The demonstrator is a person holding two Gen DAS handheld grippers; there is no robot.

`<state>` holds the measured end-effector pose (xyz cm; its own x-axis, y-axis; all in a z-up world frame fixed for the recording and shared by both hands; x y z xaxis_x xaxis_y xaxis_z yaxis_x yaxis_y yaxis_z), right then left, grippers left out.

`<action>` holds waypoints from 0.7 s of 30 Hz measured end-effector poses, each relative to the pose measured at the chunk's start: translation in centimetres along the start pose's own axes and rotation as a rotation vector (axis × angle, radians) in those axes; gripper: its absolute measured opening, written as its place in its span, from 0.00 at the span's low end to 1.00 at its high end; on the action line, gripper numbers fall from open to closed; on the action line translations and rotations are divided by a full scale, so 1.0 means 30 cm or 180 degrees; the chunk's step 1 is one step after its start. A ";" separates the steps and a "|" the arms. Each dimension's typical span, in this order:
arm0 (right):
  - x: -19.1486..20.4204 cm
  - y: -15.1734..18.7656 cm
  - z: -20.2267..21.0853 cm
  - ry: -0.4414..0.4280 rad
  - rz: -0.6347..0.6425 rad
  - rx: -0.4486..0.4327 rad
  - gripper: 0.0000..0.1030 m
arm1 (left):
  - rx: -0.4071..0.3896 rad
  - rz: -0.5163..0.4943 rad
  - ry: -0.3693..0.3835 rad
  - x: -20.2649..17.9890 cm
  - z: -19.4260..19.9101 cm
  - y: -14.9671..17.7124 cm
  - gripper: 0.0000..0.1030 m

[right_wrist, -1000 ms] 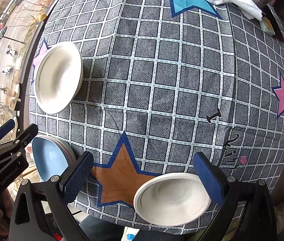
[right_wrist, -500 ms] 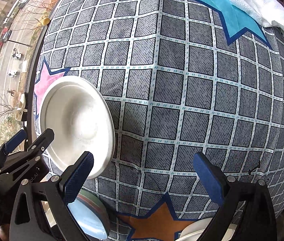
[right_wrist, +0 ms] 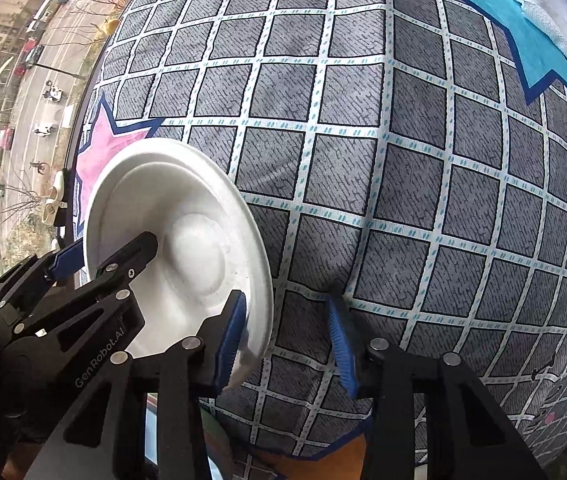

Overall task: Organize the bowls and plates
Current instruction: 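Reach the right tool to a third white bowl and grip its rim, then lift the white bowl by its rim with the right tool and carry it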

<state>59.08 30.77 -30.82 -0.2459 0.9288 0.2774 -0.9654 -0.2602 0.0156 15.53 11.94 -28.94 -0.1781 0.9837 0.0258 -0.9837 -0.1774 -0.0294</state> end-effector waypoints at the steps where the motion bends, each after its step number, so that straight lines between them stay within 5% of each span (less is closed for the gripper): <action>1: 0.018 -0.024 -0.011 -0.0056 -0.0022 0.0013 0.30 | -0.0011 -0.0044 -0.0036 -0.018 0.002 0.003 0.37; 4: 0.026 -0.050 -0.020 -0.0095 -0.0036 0.0040 0.20 | 0.0015 -0.0149 -0.0028 -0.068 0.000 0.018 0.36; 21: -0.105 -0.056 -0.033 0.0244 -0.0608 0.0043 0.20 | 0.0029 -0.1025 0.0172 -0.732 0.036 0.142 0.36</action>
<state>61.40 28.56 -32.68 -0.0648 0.9788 0.1943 -0.9940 -0.0805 0.0738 15.23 -10.44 -28.55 0.1435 0.9894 -0.0207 -0.9895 0.1431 -0.0194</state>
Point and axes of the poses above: each gripper's, at about its wrist camera, not at the fingertips, and z roughly against the way its jaws point, x to its left, y to its underside, the point moved 3 cm from there along -z, roughly the way its jaws point, and after that the axes turned 12 degrees about z, right-handed, at the moved point
